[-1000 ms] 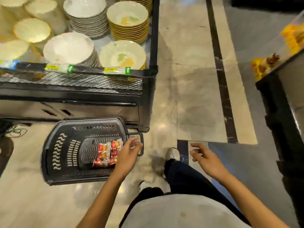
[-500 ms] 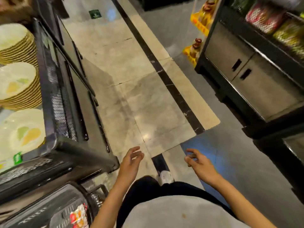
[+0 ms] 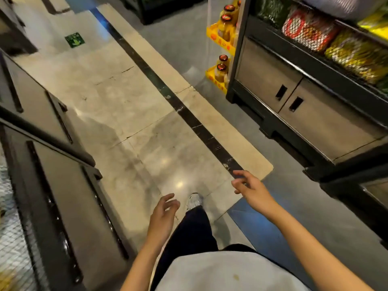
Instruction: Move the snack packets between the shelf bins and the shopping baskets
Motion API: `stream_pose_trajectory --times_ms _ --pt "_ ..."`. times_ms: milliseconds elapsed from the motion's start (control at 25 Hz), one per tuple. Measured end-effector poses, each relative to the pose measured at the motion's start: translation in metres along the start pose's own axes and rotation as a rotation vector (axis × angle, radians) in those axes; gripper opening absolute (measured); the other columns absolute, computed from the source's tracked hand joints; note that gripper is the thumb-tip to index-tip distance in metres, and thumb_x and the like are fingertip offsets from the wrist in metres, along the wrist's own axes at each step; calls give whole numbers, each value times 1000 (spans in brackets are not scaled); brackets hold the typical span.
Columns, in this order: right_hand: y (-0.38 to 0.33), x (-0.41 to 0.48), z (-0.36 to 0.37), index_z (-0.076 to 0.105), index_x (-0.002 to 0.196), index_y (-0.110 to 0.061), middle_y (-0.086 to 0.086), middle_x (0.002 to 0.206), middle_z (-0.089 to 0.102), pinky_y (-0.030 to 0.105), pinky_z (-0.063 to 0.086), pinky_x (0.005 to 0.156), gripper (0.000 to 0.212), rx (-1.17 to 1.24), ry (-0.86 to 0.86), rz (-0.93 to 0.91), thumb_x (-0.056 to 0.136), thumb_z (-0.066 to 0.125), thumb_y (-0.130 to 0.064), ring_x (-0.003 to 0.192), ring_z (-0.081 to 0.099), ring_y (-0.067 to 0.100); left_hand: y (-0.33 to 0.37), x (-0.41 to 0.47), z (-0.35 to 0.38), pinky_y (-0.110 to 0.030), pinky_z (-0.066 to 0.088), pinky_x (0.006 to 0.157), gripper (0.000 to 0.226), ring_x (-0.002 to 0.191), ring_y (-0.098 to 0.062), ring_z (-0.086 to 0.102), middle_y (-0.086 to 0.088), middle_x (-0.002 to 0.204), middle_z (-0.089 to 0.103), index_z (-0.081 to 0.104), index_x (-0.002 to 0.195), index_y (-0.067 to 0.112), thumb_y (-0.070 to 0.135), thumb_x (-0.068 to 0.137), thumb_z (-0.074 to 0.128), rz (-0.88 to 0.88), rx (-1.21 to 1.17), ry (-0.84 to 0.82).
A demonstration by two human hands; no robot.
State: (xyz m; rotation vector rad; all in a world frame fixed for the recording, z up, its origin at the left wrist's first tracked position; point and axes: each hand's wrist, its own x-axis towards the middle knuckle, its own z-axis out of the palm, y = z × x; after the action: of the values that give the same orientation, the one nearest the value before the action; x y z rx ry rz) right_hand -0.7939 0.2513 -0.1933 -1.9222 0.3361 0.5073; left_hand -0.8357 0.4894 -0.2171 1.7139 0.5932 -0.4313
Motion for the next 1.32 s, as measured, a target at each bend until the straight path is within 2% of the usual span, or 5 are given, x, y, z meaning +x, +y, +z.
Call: stream_pose_trajectory --times_ms 320,720,920,1080,1320 --pt "-34 73 -54 48 116 -29 -5 98 60 16 43 71 21 228 306 209 96 50 -23 87 59 9 195 165 67 -23 41 78 29 104 -17 56 2 116 58 50 125 25 28 96 50 232 363 -332" --pt "-26 178 -194 53 121 -19 4 105 63 13 45 69 26 444 574 276 96 50 -13 90 61 18 318 266 246 -25 40 87 22 109 -17 53 0 118 55 48 117 28 24 96 51 321 393 -602" --pt "-76 228 -315 51 117 -27 -8 102 63 15 43 72 22 399 656 112 96 49 -22 93 63 17 407 297 325 -15 44 81 22 107 -17 57 5 104 61 53 111 24 12 93 56 501 279 -611" --pt "-133 270 -403 54 109 -31 -5 104 65 17 44 73 18 392 739 -76 96 50 -20 80 64 2 516 330 376 -24 45 93 24 97 2 59 4 107 65 55 110 28 16 90 61 758 231 -606" --pt "-227 334 -517 55 101 -31 -1 96 65 11 47 70 23 414 864 -379 95 49 -10 74 64 4 664 372 441 -9 46 77 20 89 7 61 4 103 65 56 108 20 15 89 55 1097 42 -602"
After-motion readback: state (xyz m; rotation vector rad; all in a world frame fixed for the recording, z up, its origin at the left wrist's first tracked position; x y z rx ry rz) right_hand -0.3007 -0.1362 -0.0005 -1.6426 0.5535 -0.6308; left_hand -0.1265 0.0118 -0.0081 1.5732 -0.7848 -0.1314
